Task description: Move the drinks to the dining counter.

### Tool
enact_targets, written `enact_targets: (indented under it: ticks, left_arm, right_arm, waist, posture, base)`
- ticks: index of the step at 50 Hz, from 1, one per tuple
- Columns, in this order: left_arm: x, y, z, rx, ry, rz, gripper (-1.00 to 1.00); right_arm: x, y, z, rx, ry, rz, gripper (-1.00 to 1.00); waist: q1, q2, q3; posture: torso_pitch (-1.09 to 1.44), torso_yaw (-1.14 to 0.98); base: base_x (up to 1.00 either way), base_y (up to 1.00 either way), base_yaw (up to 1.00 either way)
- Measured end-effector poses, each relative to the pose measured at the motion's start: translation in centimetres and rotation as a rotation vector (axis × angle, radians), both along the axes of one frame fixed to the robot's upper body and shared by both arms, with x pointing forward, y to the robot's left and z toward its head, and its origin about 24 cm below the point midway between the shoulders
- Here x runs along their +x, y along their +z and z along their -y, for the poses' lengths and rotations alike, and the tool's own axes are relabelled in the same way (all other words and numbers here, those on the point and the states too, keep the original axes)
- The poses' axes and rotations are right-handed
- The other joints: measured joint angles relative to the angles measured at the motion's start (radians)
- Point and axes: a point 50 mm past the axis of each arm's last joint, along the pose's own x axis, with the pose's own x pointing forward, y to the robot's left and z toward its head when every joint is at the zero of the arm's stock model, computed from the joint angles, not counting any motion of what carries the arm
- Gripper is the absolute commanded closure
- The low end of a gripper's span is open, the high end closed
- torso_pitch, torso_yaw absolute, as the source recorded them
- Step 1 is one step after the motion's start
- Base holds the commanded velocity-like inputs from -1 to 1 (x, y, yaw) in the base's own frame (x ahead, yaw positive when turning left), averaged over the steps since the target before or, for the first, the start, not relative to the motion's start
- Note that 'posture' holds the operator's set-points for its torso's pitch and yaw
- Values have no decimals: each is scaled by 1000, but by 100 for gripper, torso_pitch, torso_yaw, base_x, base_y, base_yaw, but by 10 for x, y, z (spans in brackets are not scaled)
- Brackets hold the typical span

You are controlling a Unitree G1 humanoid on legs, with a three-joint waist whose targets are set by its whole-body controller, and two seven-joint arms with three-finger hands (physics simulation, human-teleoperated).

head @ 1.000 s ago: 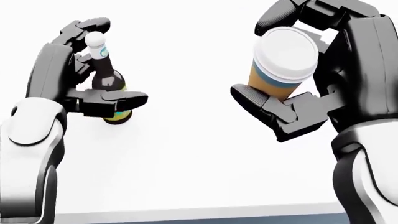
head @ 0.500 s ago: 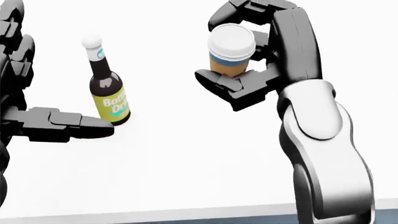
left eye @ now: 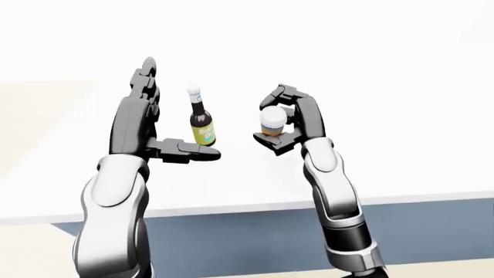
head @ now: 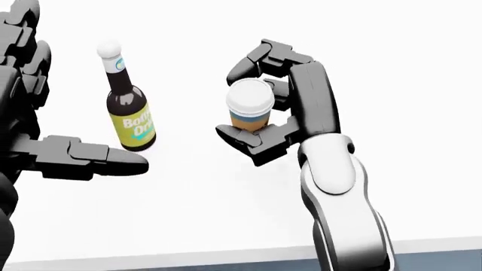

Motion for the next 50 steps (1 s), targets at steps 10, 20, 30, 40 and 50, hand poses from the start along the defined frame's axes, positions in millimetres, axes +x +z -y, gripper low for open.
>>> enact_targets:
  ticks: [10,20,30,40,50]
  left_arm:
    - [1,-2,-1,0,8,0,-100]
    - [0,-2,-1,-2,1,5,-100]
    - [0,-1,1,1,-10,8,-100]
    - [1,-2,0,1,-8,5,-100]
    - [0,-1,0,3,-9,11,-100]
  right_arm:
    - [7,-18,3,-20,-29,-59,100]
    - [11,-26,5,-9,-41,-56,100]
    - [13,-27,6,-4,-50,-53,62]
    - [13,-27,6,-3,-46,-48,31]
    - [13,-27,5,1,-42,-44,-18]
  waist:
    - [2,-1,1]
    - [2,-5,-7]
    - [3,-8,-11]
    - [4,-10,-13]
    - [4,-9,-13]
  posture:
    - [0,0]
    - [0,0]
    - [0,0]
    - [0,0]
    - [0,0]
  base:
    - [0,0,0]
    - [0,0,0]
    - [0,0,0]
    - [0,0,0]
    - [0,0,0]
